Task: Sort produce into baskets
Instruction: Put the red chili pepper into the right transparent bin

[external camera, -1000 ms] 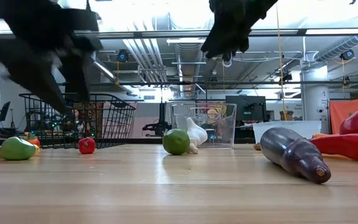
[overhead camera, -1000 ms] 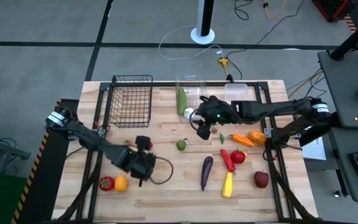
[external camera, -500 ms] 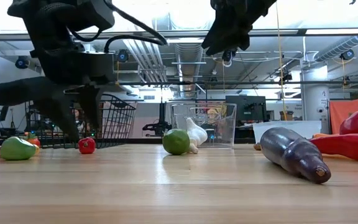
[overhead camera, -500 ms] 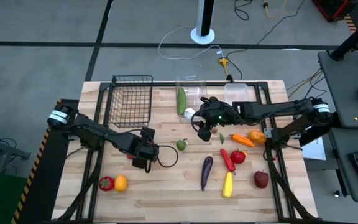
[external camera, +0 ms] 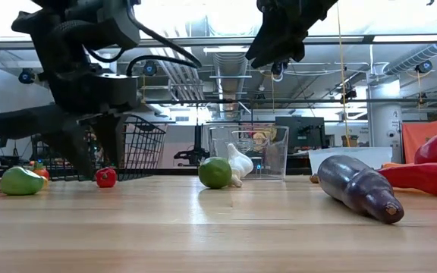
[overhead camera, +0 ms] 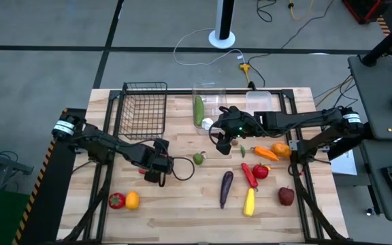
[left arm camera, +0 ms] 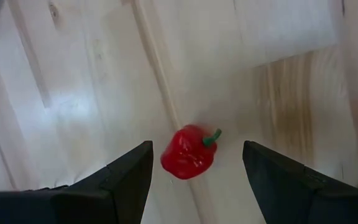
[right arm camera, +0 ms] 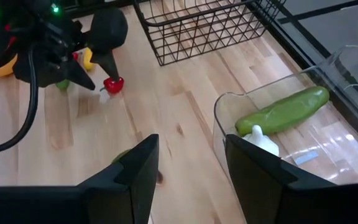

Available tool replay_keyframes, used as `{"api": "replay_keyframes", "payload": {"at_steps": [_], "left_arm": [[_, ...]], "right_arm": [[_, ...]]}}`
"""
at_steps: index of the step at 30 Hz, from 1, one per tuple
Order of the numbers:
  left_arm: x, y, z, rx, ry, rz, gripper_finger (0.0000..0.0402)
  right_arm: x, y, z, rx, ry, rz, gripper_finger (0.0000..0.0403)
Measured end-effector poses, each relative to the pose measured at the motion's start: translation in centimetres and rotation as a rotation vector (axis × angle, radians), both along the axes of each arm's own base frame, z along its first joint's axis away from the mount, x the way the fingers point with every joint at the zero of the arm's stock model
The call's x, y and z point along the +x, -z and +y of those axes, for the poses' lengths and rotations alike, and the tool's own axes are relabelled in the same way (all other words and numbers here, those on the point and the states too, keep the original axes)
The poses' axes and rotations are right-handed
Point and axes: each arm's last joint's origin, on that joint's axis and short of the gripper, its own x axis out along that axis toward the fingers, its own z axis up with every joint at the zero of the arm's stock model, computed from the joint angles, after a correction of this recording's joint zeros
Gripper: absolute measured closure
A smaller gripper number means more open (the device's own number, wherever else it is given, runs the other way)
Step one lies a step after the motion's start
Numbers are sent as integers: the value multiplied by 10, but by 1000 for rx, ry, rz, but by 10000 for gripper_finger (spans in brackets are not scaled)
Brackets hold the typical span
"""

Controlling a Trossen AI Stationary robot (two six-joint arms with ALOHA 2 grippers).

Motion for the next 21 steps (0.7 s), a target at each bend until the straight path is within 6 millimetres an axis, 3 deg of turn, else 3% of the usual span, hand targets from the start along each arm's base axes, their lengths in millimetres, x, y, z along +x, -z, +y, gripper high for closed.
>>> {"api": "replay_keyframes", "payload": {"at_steps": [21], "left_arm": [[-4, 12, 8, 1, 2, -21, 178]], "right_arm": [[0, 0, 0, 8, 6, -3, 225]]}}
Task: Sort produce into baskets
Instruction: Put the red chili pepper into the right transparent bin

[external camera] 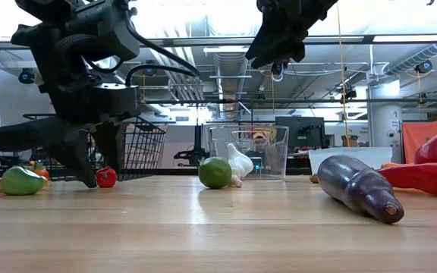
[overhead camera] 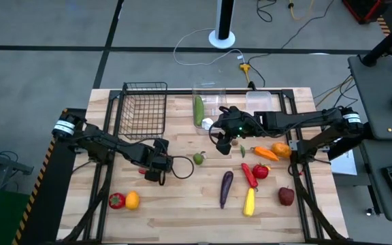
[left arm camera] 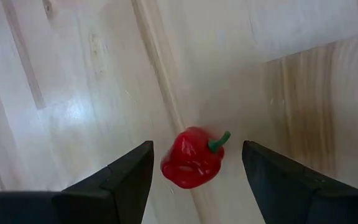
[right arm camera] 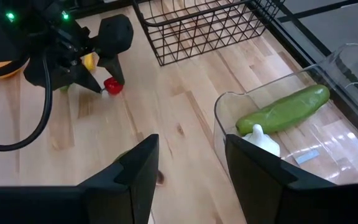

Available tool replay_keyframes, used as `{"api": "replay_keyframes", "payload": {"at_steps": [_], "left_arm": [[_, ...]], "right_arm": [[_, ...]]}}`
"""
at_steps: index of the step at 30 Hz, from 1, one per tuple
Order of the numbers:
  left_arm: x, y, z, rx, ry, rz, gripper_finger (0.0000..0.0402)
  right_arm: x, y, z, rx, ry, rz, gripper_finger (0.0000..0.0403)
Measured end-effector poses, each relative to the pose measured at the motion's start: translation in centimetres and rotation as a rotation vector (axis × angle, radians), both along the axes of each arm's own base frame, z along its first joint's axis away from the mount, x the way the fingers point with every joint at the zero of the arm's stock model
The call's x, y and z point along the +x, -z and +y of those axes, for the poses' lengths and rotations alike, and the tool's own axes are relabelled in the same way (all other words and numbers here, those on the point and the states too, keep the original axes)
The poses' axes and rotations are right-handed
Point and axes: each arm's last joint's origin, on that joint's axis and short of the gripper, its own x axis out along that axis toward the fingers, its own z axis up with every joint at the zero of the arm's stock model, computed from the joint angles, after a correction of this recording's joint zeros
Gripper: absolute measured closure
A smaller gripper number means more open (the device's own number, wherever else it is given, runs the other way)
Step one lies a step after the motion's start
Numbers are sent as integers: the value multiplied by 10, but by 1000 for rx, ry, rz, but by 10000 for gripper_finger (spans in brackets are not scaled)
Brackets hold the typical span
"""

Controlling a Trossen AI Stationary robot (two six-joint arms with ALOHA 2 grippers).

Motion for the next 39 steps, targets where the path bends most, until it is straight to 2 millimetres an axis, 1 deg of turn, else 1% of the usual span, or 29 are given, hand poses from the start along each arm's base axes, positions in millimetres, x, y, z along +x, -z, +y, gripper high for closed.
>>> {"api": "replay_keyframes", "payload": {"at_steps": [3, 10, 13, 15, 17, 22, 25, 29, 33, 36, 39], "left_arm": [[0, 0, 0, -2, 0, -2, 210], [1, 0, -1, -45, 11, 0, 325], [2, -1, -2, -53, 13, -5, 355], [5, -4, -3, -68, 16, -15, 359], [9, -11, -5, -87, 18, -44, 357], [19, -38, -11, -121, 23, -156, 353], [21, -56, -15, -143, 38, -237, 353], [17, -83, -20, -189, 59, -401, 352], [8, -110, -23, -242, 59, -598, 352], [4, -130, -25, -297, 43, -766, 352], [3, -144, -31, -350, 74, -925, 352]], "right_arm": [[0, 0, 1, 0, -2, 0, 225], [0, 0, 3, -1, -12, 6, 225], [-1, 1, 4, 0, -17, 13, 225], [-2, 2, 6, 0, -23, 30, 225], [-2, 3, 10, 1, -35, 45, 225], [-3, 4, 28, 1, -92, 60, 225], [-4, 4, 40, -2, -132, 58, 225], [-6, 4, 57, -39, -151, 55, 225], [-9, 4, 76, -93, -157, 32, 225], [-9, 9, 92, -143, -171, -38, 225], [-9, 20, 107, -184, -240, -158, 225]]}}
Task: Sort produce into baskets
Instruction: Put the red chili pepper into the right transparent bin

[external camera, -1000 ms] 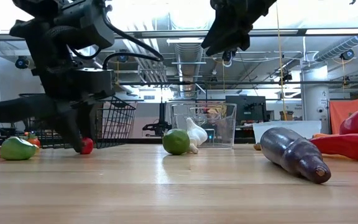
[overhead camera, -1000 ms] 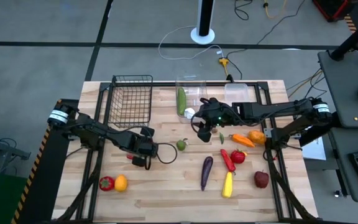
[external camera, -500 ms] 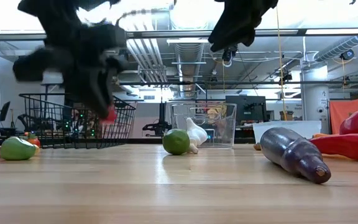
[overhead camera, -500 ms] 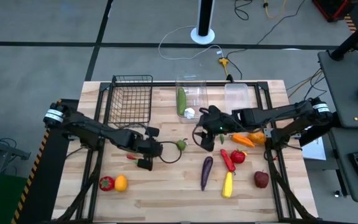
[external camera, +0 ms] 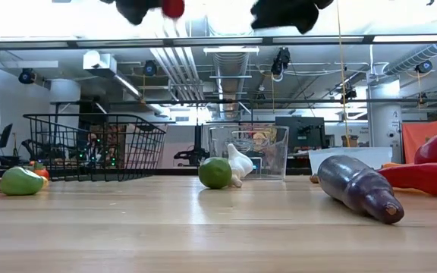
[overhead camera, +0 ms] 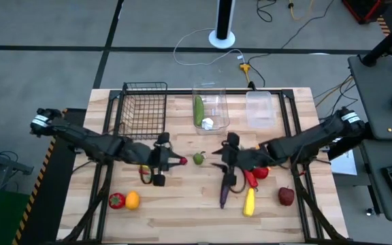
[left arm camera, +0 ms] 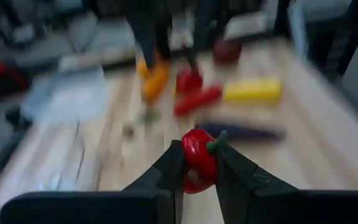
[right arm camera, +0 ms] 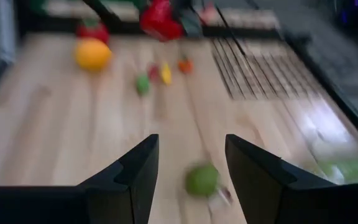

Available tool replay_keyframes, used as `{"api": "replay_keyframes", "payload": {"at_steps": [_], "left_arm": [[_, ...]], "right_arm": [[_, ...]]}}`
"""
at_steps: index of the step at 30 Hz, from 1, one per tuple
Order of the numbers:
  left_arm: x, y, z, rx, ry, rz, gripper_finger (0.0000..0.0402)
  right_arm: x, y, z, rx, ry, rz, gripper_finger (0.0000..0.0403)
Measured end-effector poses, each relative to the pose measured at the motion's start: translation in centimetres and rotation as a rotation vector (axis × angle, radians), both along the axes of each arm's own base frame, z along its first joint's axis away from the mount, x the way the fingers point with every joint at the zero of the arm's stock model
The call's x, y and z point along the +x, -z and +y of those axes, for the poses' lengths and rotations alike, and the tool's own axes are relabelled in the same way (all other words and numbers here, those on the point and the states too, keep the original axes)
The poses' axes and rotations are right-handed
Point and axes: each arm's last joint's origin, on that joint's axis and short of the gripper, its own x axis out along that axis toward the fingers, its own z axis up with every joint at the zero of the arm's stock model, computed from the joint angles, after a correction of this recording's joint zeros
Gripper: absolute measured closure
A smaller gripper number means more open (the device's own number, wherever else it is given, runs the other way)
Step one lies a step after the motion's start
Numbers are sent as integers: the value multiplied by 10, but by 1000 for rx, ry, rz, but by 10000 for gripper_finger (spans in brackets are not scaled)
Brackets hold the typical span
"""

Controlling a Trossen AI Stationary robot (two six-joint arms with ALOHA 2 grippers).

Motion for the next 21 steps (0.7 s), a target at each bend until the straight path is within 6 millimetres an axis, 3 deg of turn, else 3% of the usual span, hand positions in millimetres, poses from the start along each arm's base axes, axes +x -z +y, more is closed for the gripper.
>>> {"api": "replay_keyframes", "payload": {"at_steps": [5, 9, 14, 21], "left_arm": [[0, -1, -6, -33, 31, -162, 352], [2, 8, -7, -104, 10, -157, 352], [9, 11, -9, -199, -55, -192, 351], [15, 16, -9, -203, -72, -193, 351]], "right_arm": [[0, 25, 15, -63, -98, -255, 225], [0, 38, 21, -154, -143, -398, 225], [14, 50, 26, -255, -119, -442, 225], [34, 43, 32, -323, -52, -438, 213]]}}
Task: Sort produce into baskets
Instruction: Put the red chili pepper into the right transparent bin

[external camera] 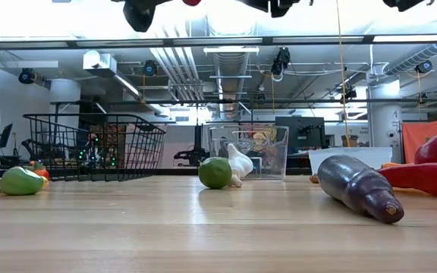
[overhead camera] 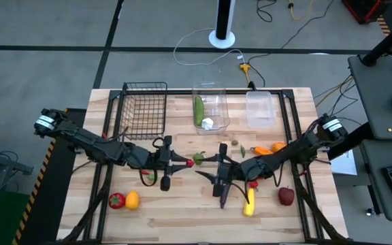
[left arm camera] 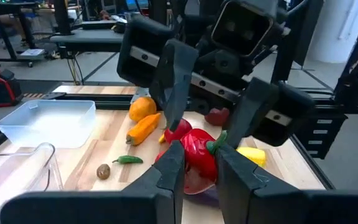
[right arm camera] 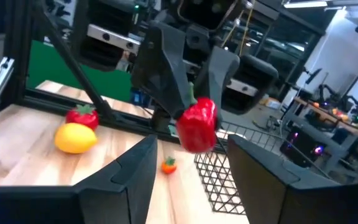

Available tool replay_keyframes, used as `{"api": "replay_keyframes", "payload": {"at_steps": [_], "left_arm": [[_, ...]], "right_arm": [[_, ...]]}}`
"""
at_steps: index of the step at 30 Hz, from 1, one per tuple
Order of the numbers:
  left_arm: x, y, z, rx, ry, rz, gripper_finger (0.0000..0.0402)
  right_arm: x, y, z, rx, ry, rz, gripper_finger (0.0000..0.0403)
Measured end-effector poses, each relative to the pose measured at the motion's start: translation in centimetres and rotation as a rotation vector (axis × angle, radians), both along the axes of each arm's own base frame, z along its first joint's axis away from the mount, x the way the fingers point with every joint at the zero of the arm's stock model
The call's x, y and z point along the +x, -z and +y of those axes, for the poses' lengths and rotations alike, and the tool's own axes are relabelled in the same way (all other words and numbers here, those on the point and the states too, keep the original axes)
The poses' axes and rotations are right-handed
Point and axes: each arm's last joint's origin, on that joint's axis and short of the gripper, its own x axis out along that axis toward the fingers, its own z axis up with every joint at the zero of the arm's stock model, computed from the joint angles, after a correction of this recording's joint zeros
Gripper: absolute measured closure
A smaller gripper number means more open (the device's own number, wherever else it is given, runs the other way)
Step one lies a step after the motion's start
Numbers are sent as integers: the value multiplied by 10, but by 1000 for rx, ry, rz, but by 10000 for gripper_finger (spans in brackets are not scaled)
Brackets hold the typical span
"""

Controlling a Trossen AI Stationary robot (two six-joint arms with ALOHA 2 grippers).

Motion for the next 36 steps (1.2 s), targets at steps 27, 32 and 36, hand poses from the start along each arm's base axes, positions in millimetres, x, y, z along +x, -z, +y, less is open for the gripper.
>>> {"api": "replay_keyframes", "payload": {"at_steps": [27, 32, 36], "left_arm": [[6, -8, 5, 12, -116, -117, 351], [10, -5, 5, 33, -116, -125, 351], [12, -2, 4, 35, -116, -119, 351]], "right_arm": [[14, -13, -16, 1, 98, 20, 170], [14, -13, -18, 4, 102, 20, 170], [14, -12, -18, 1, 101, 22, 173]]}}
